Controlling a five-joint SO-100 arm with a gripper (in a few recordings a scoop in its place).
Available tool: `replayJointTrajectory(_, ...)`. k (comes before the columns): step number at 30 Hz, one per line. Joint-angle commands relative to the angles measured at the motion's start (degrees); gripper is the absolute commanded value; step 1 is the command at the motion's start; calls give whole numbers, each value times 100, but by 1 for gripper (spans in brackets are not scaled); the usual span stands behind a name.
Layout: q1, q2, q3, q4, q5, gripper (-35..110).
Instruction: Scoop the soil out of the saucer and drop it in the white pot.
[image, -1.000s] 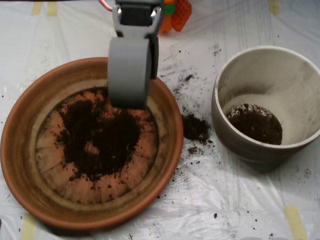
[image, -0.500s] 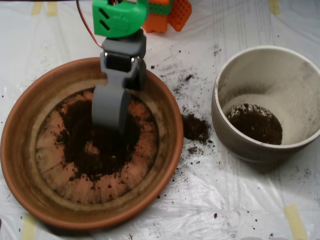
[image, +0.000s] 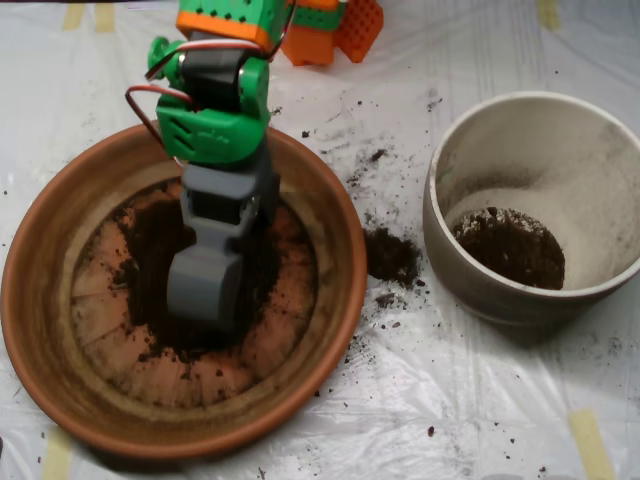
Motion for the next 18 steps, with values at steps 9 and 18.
replayJointTrajectory(9, 70, -703, -1301, 826, -334, 44)
replayJointTrajectory(18, 97, -431, -914, 650, -589, 37)
